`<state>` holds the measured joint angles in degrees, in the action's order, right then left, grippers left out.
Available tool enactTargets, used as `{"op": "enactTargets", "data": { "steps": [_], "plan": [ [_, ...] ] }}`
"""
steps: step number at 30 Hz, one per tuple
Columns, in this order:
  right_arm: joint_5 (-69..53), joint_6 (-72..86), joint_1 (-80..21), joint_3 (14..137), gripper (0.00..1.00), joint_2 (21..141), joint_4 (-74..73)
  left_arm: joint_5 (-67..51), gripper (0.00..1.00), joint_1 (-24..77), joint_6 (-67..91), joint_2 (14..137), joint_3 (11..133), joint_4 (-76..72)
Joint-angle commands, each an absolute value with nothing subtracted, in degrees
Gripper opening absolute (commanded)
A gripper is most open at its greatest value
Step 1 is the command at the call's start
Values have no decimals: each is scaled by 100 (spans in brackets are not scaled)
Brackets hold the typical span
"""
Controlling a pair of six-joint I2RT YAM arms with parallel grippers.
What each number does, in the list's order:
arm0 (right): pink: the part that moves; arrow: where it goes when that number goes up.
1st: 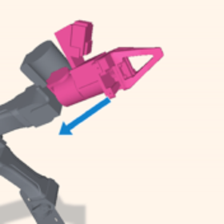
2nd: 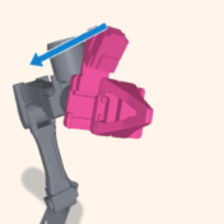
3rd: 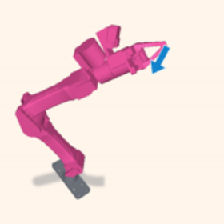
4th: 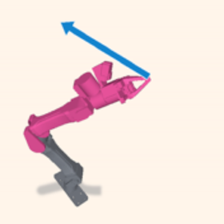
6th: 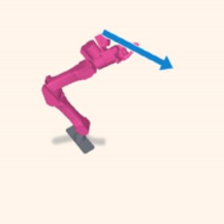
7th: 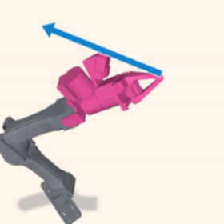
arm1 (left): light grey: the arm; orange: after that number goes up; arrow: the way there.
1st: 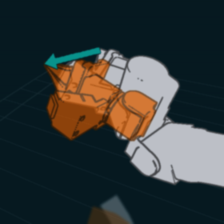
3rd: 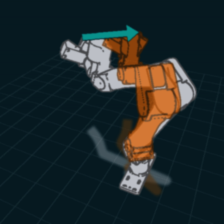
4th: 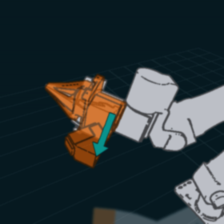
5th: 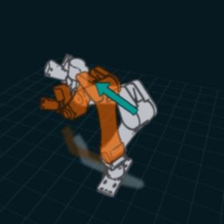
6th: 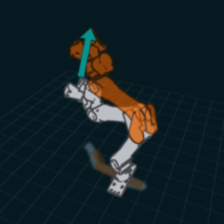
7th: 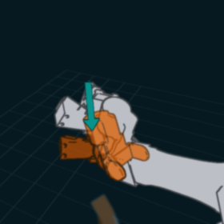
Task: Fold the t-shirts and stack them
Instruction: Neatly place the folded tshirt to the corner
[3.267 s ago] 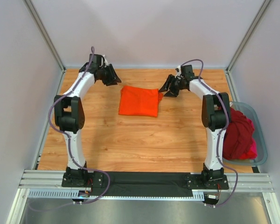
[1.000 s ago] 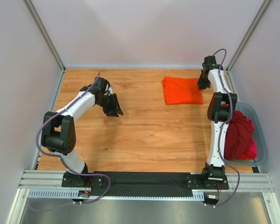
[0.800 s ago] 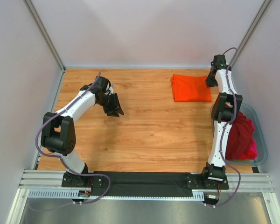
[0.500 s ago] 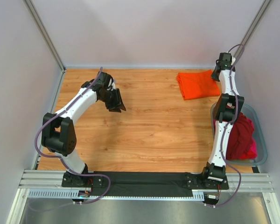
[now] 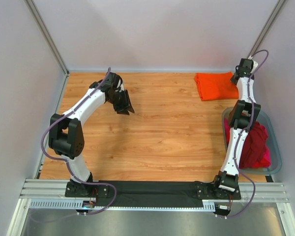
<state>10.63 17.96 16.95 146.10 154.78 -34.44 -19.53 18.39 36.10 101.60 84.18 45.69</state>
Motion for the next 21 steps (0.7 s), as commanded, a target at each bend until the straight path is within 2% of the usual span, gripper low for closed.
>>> {"op": "enactTargets", "data": {
  "steps": [1,12,14,15,17,18,20,21],
  "plan": [
    [1205,1881,1784,14775,0,15504,-3032,-1934,42,1898,3735,10274,8727,4641],
    [1037,1758,1934,14713,0,15486,-2865,-1863,42,2100,3814,10433,8991,4676],
    [888,1819,1925,14687,3,15460,-2813,-1846,42,2127,3806,10415,9000,4693],
    [827,1837,1916,14687,12,15460,-2813,-1846,42,2136,3797,10372,9000,4702],
    [756,1854,1899,14687,21,15364,-2830,-1802,42,2145,3744,10336,9009,4755],
    [747,1863,1898,14669,32,15302,-2830,-1767,42,2145,3718,10284,9044,4781],
    [738,1942,1872,14546,45,15013,-2874,-1679,42,2145,3526,10222,9114,4764],
    [764,1968,1881,14494,68,14890,-2909,-1661,42,2145,3446,10169,9140,4677]
  ]
}}
